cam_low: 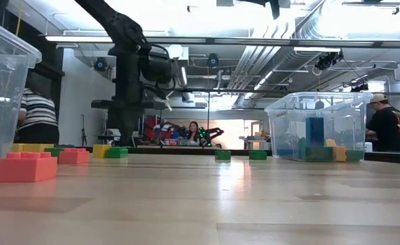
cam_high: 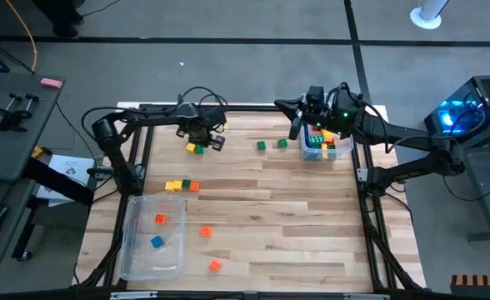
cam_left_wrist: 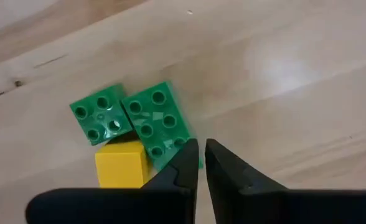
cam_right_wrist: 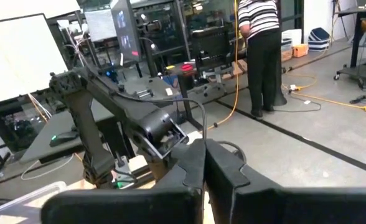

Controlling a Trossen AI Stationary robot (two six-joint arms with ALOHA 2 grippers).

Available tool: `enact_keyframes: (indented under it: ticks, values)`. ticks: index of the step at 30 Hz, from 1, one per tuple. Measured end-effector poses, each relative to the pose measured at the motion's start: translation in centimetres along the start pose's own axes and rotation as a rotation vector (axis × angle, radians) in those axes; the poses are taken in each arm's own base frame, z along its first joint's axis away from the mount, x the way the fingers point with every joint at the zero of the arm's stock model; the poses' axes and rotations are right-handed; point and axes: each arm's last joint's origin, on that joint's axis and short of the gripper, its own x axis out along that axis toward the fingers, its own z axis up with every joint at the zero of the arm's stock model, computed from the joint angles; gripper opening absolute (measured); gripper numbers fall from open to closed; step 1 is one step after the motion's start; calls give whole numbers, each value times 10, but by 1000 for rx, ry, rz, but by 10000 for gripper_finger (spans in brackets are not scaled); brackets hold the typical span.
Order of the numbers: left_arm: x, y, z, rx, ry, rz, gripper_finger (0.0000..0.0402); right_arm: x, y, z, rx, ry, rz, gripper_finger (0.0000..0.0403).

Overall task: Sort blocks by size
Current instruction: Put the large green game piece into the right transparent bin

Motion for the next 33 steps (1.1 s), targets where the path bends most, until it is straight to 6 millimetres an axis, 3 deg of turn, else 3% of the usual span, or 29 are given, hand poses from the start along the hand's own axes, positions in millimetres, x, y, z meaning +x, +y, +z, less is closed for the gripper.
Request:
enact_keyframes:
  ticks: [21, 33]
  values:
    - [22, 8, -8, -76, -10, 153, 0, 0, 0, 0, -1, 1, 1, 1]
    - [7, -27, -6, -12, -80, -45, 0, 0, 0, 0, -7, 1, 1, 1]
